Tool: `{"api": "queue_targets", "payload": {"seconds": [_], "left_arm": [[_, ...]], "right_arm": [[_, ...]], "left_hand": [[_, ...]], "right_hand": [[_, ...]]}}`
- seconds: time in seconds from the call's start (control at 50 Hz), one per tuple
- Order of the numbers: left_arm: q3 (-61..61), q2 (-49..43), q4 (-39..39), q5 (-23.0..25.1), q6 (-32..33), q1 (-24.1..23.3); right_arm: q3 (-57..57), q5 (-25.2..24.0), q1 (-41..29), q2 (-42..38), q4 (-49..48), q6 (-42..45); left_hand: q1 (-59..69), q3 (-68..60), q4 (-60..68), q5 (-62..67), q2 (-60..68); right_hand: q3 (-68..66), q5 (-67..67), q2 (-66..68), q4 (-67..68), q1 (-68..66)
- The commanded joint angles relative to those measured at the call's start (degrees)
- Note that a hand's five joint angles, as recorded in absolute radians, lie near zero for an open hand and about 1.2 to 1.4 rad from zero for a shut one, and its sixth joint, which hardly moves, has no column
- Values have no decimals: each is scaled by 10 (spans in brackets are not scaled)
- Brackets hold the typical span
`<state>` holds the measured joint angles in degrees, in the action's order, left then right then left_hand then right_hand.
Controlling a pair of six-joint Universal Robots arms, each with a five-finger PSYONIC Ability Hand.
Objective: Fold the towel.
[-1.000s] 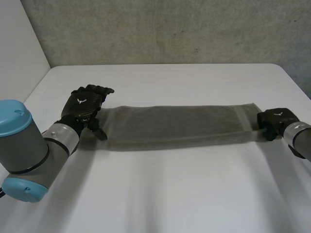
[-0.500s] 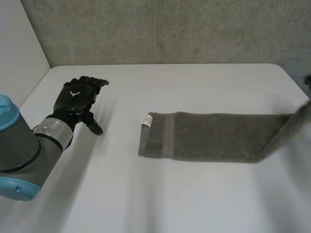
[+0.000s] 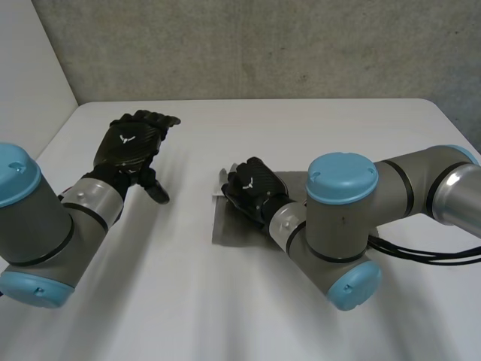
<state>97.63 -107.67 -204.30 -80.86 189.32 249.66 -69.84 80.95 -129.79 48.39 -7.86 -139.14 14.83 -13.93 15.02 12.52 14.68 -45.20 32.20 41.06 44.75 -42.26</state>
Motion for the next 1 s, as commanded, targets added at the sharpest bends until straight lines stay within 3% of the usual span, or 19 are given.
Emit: {"api": "queue_targets", "payload": {"seconds": [0.02,0.12,0.28,0.52,0.68,0.72,0.74,0.76,0.8,1.0], "left_arm": [[-22,-12,0,-2,-1,-22],[-50,-22,-7,-3,-4,-58],[-88,-58,-20,-27,-1,-113],[-177,-181,-14,-63,18,-164],[-182,-208,-14,-90,41,-169],[-175,-201,-14,-90,40,-170],[-175,-201,-14,-90,40,-170],[-171,-196,-13,-90,40,-174],[-164,-188,-13,-90,39,-175],[-113,-119,-13,-91,36,-165]], "right_arm": [[-38,-27,20,34,3,-11],[-106,-59,74,140,2,-96],[-198,-64,167,209,6,-213],[-310,-61,270,220,3,-174],[-318,-63,308,175,0,-170],[-302,-54,310,147,0,-170],[-302,-54,310,147,0,-170],[-294,-52,310,141,-1,-170],[-285,-49,310,141,-4,-170],[-183,-8,271,168,1,-140]], "left_hand": [[-43,34,-45,-120,-41],[-39,30,-41,-116,-38],[-38,29,-40,-115,-36],[-36,27,-38,-113,-35],[-36,27,-38,-113,-35],[-36,27,-38,-113,-35],[-36,27,-38,-113,-35],[-36,27,-38,-113,-35],[-38,29,-40,-115,-36],[-44,36,-46,-121,-43]], "right_hand": [[352,-322,-311,-348,323],[352,-322,-311,-348,323],[352,-322,-311,-348,323],[349,-320,-308,-345,320],[159,-129,-118,-155,130],[-68,98,109,72,-97],[-69,99,111,74,-99],[-276,306,317,280,-305],[-347,377,389,352,-377],[-348,378,389,352,-377]]}}
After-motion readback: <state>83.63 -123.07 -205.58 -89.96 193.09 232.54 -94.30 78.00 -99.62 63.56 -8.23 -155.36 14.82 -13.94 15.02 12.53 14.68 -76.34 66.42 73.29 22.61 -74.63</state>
